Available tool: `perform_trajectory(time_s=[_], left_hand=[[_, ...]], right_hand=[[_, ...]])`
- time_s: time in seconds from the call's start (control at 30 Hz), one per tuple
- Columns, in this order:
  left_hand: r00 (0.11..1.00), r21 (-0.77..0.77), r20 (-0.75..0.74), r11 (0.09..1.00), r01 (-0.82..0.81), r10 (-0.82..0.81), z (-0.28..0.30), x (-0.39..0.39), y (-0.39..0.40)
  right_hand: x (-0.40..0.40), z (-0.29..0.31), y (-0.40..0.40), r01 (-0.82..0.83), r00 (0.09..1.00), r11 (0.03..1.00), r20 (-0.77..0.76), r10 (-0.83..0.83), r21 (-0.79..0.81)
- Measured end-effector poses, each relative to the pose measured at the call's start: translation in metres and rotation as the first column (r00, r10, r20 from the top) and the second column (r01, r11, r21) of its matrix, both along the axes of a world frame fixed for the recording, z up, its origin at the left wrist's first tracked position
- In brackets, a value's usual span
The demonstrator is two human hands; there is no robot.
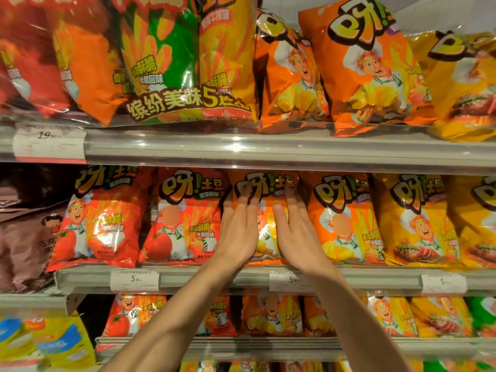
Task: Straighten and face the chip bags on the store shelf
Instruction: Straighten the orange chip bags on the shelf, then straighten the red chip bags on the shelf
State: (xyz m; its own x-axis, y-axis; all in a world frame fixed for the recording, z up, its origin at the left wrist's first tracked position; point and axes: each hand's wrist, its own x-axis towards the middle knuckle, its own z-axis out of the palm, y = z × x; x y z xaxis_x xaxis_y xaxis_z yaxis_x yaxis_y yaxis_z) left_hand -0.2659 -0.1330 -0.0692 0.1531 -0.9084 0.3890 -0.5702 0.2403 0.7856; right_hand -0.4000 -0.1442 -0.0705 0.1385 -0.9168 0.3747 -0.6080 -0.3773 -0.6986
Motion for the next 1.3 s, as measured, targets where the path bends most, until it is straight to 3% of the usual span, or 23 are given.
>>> perform_trajectory(time_s=[0.23,0.37,0.5,0.6,0.67,0.73,0.83,0.97,1.13,1.3], left_hand=[[0.998,0.019,0.060,1.000,-0.017,0.016,0.006,-0.002,0.004],[0.997,0.004,0.067,0.999,-0.034,0.034,0.004,0.004,0.020],[0.992,-0.084,0.128,0.996,0.006,0.005,-0.003,0.020,0.042],[0.987,-0.135,0.159,0.991,0.014,0.007,-0.004,0.037,0.059],[0.989,-0.122,0.150,0.992,0.014,0.004,-0.006,0.044,0.073],[0.994,-0.091,0.105,0.996,0.018,-0.008,-0.006,0.047,0.088],[1.000,-0.024,0.014,1.000,0.019,-0.019,-0.010,0.049,0.111],[0.997,0.055,-0.074,0.998,0.001,0.003,-0.025,0.053,0.130],[0.975,0.088,-0.223,0.995,0.040,-0.019,-0.045,0.068,0.141],[0.951,0.070,-0.302,0.993,0.093,-0.067,-0.053,0.096,0.138]], right_hand=[[0.006,-0.007,-0.002,0.085,0.971,0.982,-0.208,-0.120,-0.166],[0.006,-0.001,0.011,0.156,0.984,0.969,-0.050,-0.168,-0.193],[-0.004,-0.007,0.024,0.107,0.989,0.980,-0.088,-0.122,-0.165],[-0.018,-0.010,0.039,0.069,0.997,0.993,-0.010,-0.070,-0.096],[-0.023,-0.015,0.054,0.050,0.999,0.978,0.024,-0.046,-0.203],[-0.026,-0.027,0.060,0.081,0.994,0.938,-0.042,-0.101,-0.337],[-0.033,-0.027,0.071,0.071,0.997,0.983,-0.026,-0.077,-0.168],[-0.040,-0.037,0.092,-0.002,0.999,0.982,-0.034,-0.004,-0.189],[-0.034,-0.057,0.120,0.024,0.998,1.000,0.064,-0.025,0.019],[-0.008,-0.063,0.135,0.072,0.996,0.995,0.052,-0.076,0.074]])
